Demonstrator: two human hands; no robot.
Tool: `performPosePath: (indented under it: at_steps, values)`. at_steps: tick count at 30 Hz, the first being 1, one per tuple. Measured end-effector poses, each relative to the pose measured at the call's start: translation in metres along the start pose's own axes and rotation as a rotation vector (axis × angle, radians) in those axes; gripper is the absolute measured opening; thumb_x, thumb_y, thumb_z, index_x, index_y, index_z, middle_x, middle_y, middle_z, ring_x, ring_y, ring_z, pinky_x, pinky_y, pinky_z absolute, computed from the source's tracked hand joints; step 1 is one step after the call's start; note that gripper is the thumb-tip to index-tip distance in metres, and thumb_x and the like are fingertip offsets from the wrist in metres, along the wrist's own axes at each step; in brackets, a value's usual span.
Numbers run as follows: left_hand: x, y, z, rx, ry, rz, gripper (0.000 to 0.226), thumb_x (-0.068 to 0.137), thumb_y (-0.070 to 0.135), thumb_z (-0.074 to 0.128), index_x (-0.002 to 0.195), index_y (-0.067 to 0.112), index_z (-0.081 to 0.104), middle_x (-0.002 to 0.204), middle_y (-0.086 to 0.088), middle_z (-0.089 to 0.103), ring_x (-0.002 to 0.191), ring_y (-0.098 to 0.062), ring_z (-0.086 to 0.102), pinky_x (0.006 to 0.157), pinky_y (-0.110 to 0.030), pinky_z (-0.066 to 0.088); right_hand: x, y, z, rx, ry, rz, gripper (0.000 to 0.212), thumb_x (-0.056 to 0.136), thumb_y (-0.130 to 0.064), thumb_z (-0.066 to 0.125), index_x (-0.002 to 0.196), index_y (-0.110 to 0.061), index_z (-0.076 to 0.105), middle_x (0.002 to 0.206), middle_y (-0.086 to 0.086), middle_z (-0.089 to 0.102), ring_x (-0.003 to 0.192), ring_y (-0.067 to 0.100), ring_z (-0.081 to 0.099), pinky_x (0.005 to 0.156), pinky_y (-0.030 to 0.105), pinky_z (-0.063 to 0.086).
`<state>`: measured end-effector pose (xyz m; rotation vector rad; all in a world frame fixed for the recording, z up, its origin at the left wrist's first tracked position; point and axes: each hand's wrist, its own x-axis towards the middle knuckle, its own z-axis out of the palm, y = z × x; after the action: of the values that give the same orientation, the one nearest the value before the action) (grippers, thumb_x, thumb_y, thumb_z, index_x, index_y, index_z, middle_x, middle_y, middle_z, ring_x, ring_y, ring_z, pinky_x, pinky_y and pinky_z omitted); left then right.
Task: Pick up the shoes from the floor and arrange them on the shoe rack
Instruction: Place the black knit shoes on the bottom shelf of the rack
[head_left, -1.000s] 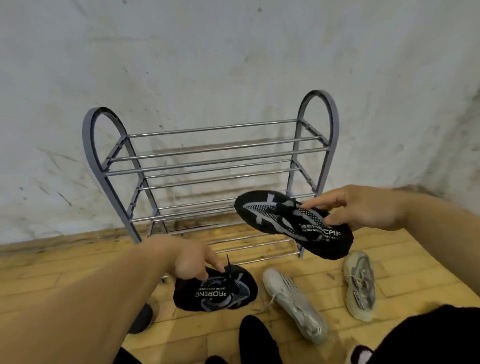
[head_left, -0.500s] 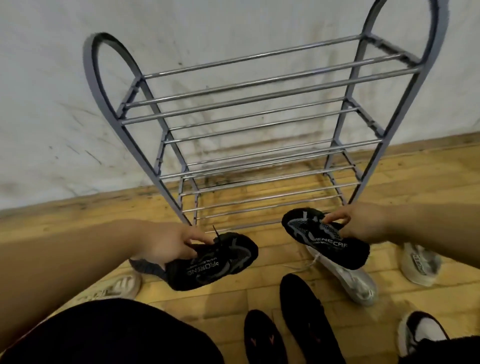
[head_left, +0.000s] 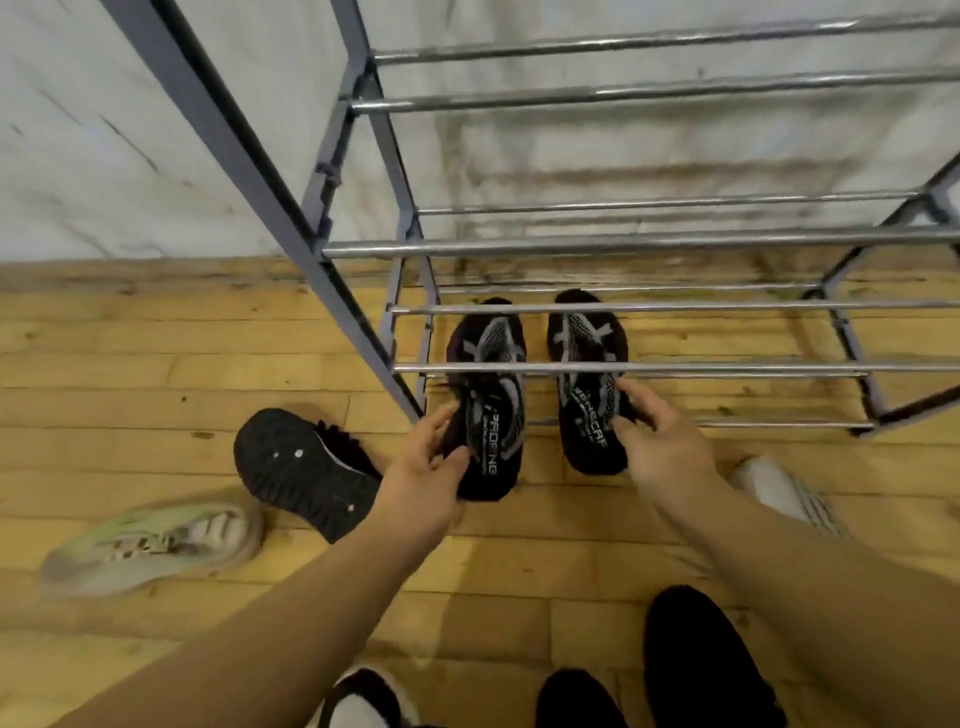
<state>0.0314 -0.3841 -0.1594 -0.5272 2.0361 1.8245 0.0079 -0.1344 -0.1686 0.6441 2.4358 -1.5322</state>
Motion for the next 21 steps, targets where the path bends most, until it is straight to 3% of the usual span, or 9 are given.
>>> performPosePath:
  at_steps: [3, 5, 7, 9, 12, 15, 19, 21]
  values:
    - [0.041, 0.01, 0.006, 0.204, 0.069, 0.057, 0.038, 0.106, 0.024, 0.049, 0.141, 0.04, 0.048, 0.139, 0.008, 0.058, 0.127, -0.021, 0.057, 0.101, -0.041, 0.053, 0.037, -0.011, 0.022, -0.116, 0.003, -0.022, 0.04, 0.109, -0.029, 0.046, 0.148, -0.038, 0.05, 0.13, 0.0, 0.063, 0.1, 0.019, 0.063, 0.073, 0.024, 0.047]
    - [0.055, 0.011, 0.008, 0.544, 0.069, 0.094, 0.046, 0.106, 0.039, 0.047, 0.15, 0.034, 0.035, 0.15, -0.002, 0.045, 0.138, -0.029, 0.045, 0.103, -0.042, 0.047, 0.052, -0.009, 0.031, -0.258, -0.048, -0.052, 0.045, 0.109, -0.041, 0.04, 0.154, -0.04, 0.041, 0.131, -0.002, 0.058, 0.105, 0.022, 0.061, 0.085, 0.029, 0.05]
    - [0.056, 0.007, 0.007, 0.788, -0.026, 0.048, 0.069, 0.103, 0.049, 0.05, 0.16, 0.039, 0.012, 0.168, -0.003, 0.01, 0.152, -0.032, 0.024, 0.111, -0.043, 0.039, 0.055, 0.002, 0.035, -0.359, -0.124, -0.099, 0.061, 0.101, -0.056, 0.047, 0.156, -0.033, 0.036, 0.144, 0.001, 0.053, 0.128, 0.027, 0.053, 0.105, 0.042, 0.046]
    - [0.059, -0.001, 0.005, 0.929, -0.062, 0.036, 0.079, 0.101, 0.046, 0.056, 0.159, 0.047, 0.002, 0.17, -0.004, -0.004, 0.151, -0.037, 0.027, 0.105, -0.044, 0.046, 0.051, 0.012, 0.036, -0.392, -0.21, -0.145, 0.079, 0.09, -0.06, 0.063, 0.155, -0.031, 0.03, 0.146, 0.0, 0.048, 0.132, 0.024, 0.048, 0.106, 0.047, 0.047]
    - [0.068, -0.007, 0.005, 1.075, -0.022, 0.071, 0.081, 0.102, 0.04, 0.058, 0.159, 0.047, 0.001, 0.17, -0.006, -0.002, 0.141, -0.039, 0.043, 0.089, -0.042, 0.055, 0.048, 0.021, 0.033, -0.537, -0.233, -0.255, 0.088, 0.08, -0.05, 0.071, 0.154, -0.035, 0.027, 0.142, -0.002, 0.046, 0.127, 0.025, 0.049, 0.102, 0.047, 0.051]
    - [0.07, -0.012, 0.009, 1.188, 0.02, 0.081, 0.079, 0.103, 0.043, 0.054, 0.161, 0.04, 0.0, 0.169, -0.007, 0.001, 0.129, -0.038, 0.055, 0.074, -0.039, 0.054, 0.048, 0.03, 0.033, -0.58, -0.19, -0.327, 0.085, 0.087, -0.041, 0.072, 0.157, -0.034, 0.025, 0.146, -0.001, 0.047, 0.13, 0.026, 0.048, 0.106, 0.049, 0.049]
    - [0.061, -0.018, 0.01, 1.318, 0.134, 0.102, 0.073, 0.104, 0.054, 0.041, 0.162, 0.025, 0.008, 0.165, -0.009, 0.012, 0.129, -0.034, 0.054, 0.086, -0.043, 0.051, 0.043, 0.028, 0.047, -0.579, -0.193, -0.371, 0.084, 0.093, -0.048, 0.067, 0.16, -0.033, 0.019, 0.15, -0.001, 0.048, 0.13, 0.026, 0.05, 0.107, 0.047, 0.047]
    - [0.06, -0.021, 0.009, 1.338, 0.176, 0.139, 0.072, 0.104, 0.056, 0.038, 0.161, 0.021, 0.011, 0.163, -0.011, 0.018, 0.131, -0.032, 0.052, 0.091, -0.043, 0.049, 0.043, 0.026, 0.058, -0.649, -0.187, -0.416, 0.083, 0.094, -0.056, 0.06, 0.161, -0.033, 0.016, 0.142, 0.002, 0.056, 0.121, 0.026, 0.056, 0.101, 0.047, 0.05]
